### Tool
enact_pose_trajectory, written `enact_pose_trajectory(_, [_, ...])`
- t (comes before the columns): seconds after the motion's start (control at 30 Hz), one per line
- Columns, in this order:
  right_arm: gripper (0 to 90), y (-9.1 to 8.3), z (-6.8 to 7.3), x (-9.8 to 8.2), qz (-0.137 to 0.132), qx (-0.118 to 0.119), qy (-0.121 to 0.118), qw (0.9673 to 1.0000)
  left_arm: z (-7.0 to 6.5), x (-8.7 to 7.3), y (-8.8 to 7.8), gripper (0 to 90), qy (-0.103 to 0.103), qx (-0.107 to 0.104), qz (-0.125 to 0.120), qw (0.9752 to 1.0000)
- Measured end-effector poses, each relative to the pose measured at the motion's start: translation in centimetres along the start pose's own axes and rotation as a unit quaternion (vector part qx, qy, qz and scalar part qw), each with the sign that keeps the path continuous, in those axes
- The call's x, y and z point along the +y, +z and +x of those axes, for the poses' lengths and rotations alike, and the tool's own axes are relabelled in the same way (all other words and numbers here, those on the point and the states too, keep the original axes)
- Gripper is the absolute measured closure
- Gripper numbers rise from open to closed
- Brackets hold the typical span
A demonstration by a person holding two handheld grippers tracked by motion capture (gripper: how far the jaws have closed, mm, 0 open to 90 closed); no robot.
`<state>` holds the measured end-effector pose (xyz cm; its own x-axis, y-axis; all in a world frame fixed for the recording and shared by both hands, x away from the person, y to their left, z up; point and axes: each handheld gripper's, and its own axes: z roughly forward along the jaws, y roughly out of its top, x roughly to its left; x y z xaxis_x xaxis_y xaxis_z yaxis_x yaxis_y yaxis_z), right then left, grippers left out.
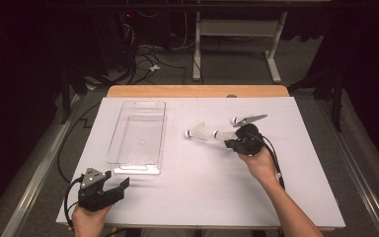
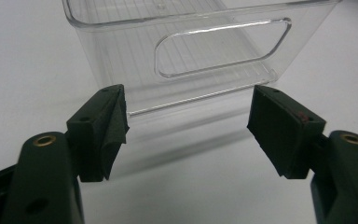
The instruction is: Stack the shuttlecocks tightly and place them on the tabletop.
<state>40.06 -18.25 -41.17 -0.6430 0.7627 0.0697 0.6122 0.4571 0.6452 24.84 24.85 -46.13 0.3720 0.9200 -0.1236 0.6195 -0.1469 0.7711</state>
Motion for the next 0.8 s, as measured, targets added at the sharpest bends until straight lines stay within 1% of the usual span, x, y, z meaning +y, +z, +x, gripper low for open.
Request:
enact_pose_trajectory(0.03, [90.0,0.1,0.0,0.1,0.001,-0.001,-0.004,1.0,0.0,0.0,0.0,29.2,0.001,-0.001,0.001,1.0])
enact_pose_trajectory(0.17, [90.0,0.5,-0.3,0.6,0.005,-0.003,-0.005,1.0,0.0,0.0,0.2,29.2,0.003,-0.002,0.004,1.0])
enact_pose_trajectory(0.27, [90.0,0.8,-0.5,0.8,0.005,-0.002,-0.002,1.0,0.0,0.0,0.2,29.2,0.003,-0.002,0.005,1.0])
enact_pose_trajectory(0.3, [90.0,0.9,-0.5,0.9,0.008,-0.002,0.002,1.0,-0.1,0.0,0.2,29.2,0.001,-0.002,0.004,1.0])
enact_pose_trajectory(0.37, [90.0,1.1,-0.5,1.1,0.01,-0.001,0.001,1.0,-0.1,0.1,0.3,29.2,0.002,-0.003,0.006,1.0])
enact_pose_trajectory(0.6, [90.0,1.8,-0.3,1.6,0.011,0.006,0.001,0.9999,0.0,0.1,0.3,29.1,-0.001,-0.004,0.005,1.0])
enact_pose_trajectory(0.63, [90.0,1.8,-0.2,1.6,0.011,0.007,0.005,0.9999,0.0,0.1,0.3,29.1,-0.001,-0.004,0.006,1.0])
enact_pose_trajectory(0.8, [90.0,2.3,-0.2,1.8,0.011,0.011,0.006,0.9999,0.0,0.1,0.3,29.1,-0.001,-0.004,0.006,1.0])
